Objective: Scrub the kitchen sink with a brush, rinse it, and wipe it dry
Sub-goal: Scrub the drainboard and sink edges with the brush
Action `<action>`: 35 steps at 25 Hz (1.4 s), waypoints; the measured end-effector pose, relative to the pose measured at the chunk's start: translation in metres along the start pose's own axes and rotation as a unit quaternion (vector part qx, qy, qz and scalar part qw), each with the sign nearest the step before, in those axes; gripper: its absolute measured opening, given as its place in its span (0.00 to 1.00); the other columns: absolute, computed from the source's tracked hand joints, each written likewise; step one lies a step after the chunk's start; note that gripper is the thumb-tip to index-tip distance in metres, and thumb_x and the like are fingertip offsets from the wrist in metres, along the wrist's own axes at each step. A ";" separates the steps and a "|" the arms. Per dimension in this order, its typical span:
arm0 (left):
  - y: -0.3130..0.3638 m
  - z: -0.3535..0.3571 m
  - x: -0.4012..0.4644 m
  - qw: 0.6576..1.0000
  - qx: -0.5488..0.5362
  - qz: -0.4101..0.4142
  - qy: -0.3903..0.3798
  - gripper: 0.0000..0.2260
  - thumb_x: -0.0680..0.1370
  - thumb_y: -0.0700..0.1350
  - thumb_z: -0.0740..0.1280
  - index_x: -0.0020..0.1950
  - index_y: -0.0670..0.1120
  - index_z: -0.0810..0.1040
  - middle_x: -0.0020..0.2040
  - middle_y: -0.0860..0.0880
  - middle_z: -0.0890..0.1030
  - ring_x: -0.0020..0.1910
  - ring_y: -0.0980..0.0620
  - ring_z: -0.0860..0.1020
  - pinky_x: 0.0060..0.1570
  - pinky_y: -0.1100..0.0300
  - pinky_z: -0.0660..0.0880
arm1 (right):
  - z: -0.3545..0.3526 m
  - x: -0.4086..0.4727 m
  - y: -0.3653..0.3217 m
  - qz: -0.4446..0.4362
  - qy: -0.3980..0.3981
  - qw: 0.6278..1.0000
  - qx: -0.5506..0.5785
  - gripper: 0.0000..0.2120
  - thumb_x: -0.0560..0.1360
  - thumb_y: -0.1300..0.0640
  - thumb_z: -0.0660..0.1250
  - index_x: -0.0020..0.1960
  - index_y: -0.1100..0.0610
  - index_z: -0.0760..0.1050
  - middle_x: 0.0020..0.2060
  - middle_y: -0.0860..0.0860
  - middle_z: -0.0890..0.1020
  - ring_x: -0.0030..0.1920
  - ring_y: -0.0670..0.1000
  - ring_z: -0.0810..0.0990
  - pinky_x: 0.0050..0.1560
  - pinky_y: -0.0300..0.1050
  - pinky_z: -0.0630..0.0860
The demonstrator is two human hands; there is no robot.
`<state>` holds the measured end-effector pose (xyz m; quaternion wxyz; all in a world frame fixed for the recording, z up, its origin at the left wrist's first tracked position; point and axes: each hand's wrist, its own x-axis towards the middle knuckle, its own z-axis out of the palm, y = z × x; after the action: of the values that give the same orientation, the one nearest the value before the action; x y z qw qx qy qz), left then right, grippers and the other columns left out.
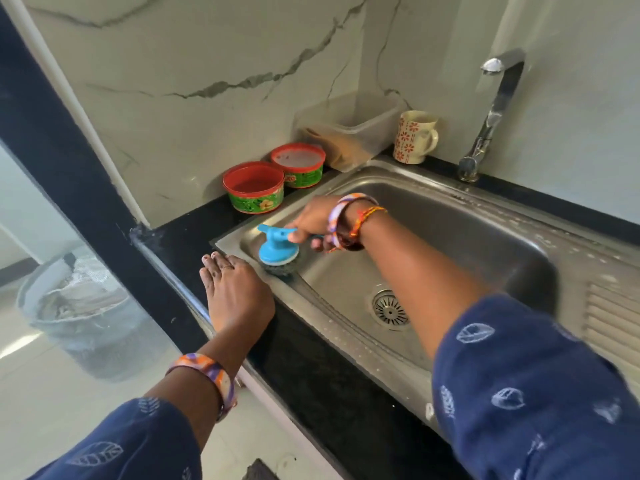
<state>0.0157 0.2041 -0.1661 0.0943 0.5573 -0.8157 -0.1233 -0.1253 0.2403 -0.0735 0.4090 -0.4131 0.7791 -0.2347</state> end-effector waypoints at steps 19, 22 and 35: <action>0.001 0.000 0.001 1.000 -0.002 -0.008 -0.021 0.26 0.79 0.36 0.49 0.76 0.33 0.46 0.77 0.35 0.46 0.77 0.40 0.43 0.76 0.50 0.42 | 0.001 -0.009 0.013 0.019 0.010 1.000 0.005 0.15 0.77 0.62 0.64 0.62 0.63 0.76 0.28 0.52 0.77 0.20 0.43 0.68 0.17 0.30 0.62; 0.001 0.000 0.002 1.000 -0.003 -0.011 -0.015 0.27 0.78 0.36 0.49 0.76 0.33 0.45 0.77 0.36 0.46 0.77 0.40 0.43 0.75 0.50 0.41 | 0.022 0.025 -0.018 -0.021 0.055 0.998 -0.025 0.17 0.76 0.60 0.65 0.63 0.64 0.75 0.42 0.56 0.78 0.27 0.47 0.71 0.21 0.36 0.68; -0.003 0.001 0.008 0.999 -0.025 -0.006 -0.027 0.26 0.79 0.36 0.49 0.75 0.31 0.46 0.76 0.33 0.47 0.76 0.37 0.44 0.75 0.48 0.42 | -0.051 -0.201 0.121 0.270 -0.090 0.959 0.016 0.10 0.75 0.59 0.67 0.55 0.50 0.79 0.20 0.50 0.73 0.14 0.42 0.62 0.15 0.28 0.58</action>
<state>0.0154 0.1956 -0.1679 0.0852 0.5560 -0.8113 -0.1593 -0.1573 0.4766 -0.0410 0.5321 -0.2002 0.8177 -0.0902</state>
